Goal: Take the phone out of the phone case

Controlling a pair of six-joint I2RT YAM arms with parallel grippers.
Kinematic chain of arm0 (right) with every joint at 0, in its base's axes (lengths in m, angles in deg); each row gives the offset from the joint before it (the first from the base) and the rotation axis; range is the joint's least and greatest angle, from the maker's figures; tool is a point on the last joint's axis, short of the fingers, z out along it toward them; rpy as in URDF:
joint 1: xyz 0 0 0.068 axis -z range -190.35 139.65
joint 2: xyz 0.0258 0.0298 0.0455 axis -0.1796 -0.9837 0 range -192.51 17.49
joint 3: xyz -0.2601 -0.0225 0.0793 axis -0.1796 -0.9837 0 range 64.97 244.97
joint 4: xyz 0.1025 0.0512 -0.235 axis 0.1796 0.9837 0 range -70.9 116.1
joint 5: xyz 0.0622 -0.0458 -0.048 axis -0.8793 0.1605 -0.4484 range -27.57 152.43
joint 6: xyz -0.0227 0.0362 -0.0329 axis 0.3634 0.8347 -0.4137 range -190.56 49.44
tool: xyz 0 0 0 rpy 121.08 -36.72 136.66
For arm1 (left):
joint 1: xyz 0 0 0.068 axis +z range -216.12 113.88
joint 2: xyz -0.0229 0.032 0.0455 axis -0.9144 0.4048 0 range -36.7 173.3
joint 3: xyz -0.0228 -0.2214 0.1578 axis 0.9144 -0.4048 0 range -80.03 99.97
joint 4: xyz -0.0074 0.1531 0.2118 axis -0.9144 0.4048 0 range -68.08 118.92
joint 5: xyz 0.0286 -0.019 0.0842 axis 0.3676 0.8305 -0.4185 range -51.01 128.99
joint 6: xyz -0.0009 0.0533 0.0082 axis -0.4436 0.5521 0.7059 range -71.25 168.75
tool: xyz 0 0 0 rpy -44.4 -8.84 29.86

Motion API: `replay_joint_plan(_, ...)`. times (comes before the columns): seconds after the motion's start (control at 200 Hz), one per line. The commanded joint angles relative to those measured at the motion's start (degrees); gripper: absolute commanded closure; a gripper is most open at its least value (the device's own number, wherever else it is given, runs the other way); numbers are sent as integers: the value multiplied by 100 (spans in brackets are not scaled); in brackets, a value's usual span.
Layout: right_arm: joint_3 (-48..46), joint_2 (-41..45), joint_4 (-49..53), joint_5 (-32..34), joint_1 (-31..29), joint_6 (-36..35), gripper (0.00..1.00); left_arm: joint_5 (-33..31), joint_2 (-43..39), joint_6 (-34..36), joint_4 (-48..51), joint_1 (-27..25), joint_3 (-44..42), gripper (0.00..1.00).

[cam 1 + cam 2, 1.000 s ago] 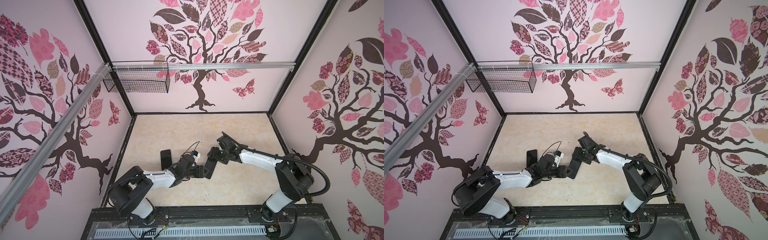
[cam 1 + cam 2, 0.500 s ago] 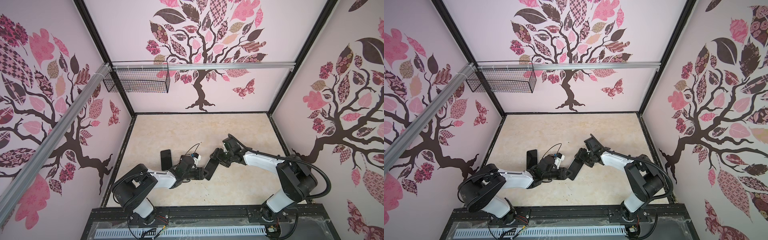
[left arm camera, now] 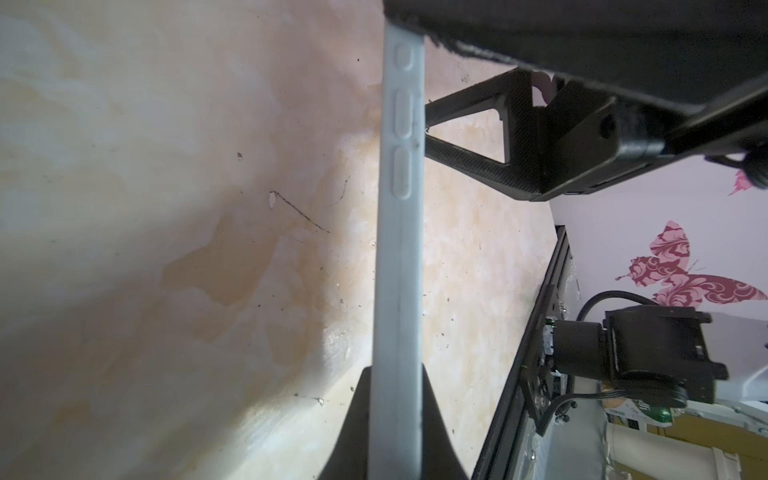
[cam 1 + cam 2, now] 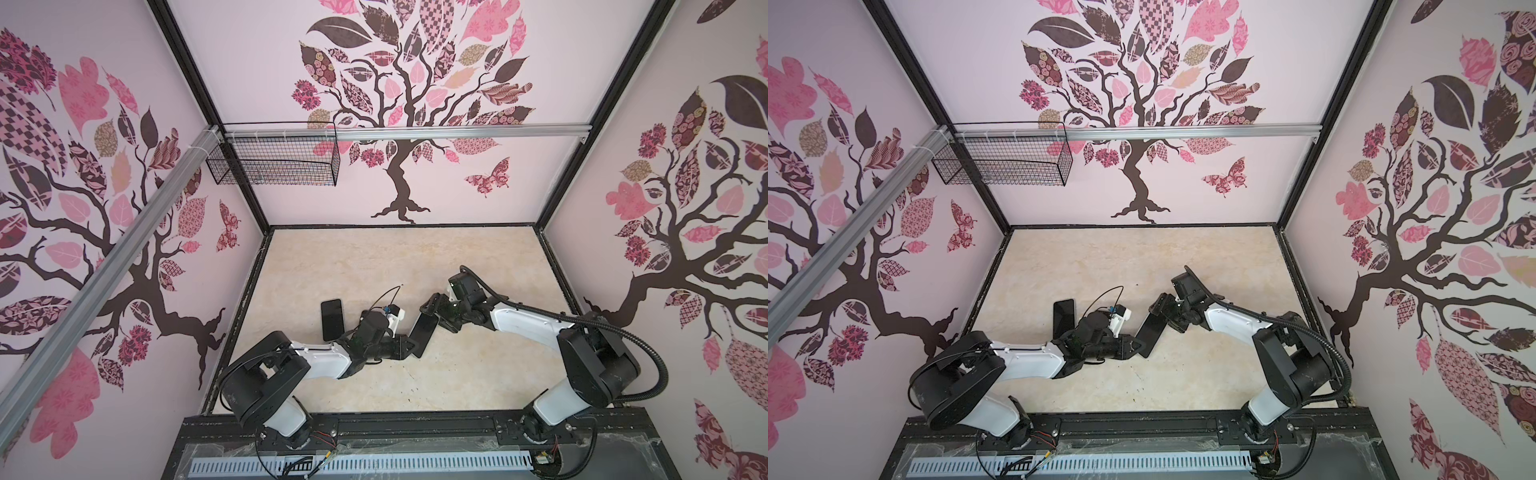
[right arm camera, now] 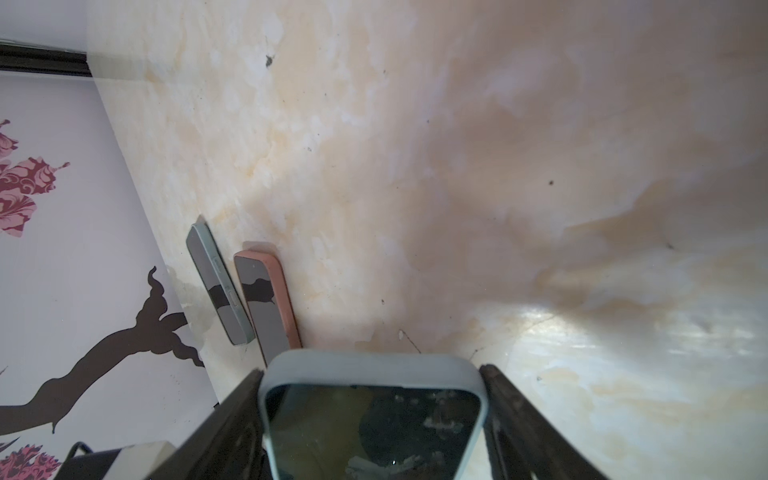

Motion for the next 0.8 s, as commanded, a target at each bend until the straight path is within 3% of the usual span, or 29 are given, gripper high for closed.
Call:
replay_joint_plan(0.0, 138, 506, 39, 76, 23, -57, 28, -273, -393, 192, 710, 19, 239, 100)
replay_joint_plan(0.075, 148, 787, 72, 281, 24, -258, 1, -414, -665, 322, 1263, 15, 461, 100)
replay_joint_plan(0.39, 109, 2322, 381, 1845, 26, -1511, 1, -984, -1462, 822, 3208, 14, 1522, 100)
replay_joint_plan(0.57, 330, 2713, 654, 2672, 22, -2366, 1, -1364, -1819, 995, 3351, 14, 1784, 100)
replay_joint_plan(0.66, 435, 2766, 682, 2666, 22, -3077, 1, -1301, -2103, 1212, 2956, -10, 1639, 100)
replay_joint_plan(0.795, 64, 3179, 159, 2095, 23, -4083, 1, -1140, -2363, 1802, 3283, -8, 1780, 100)
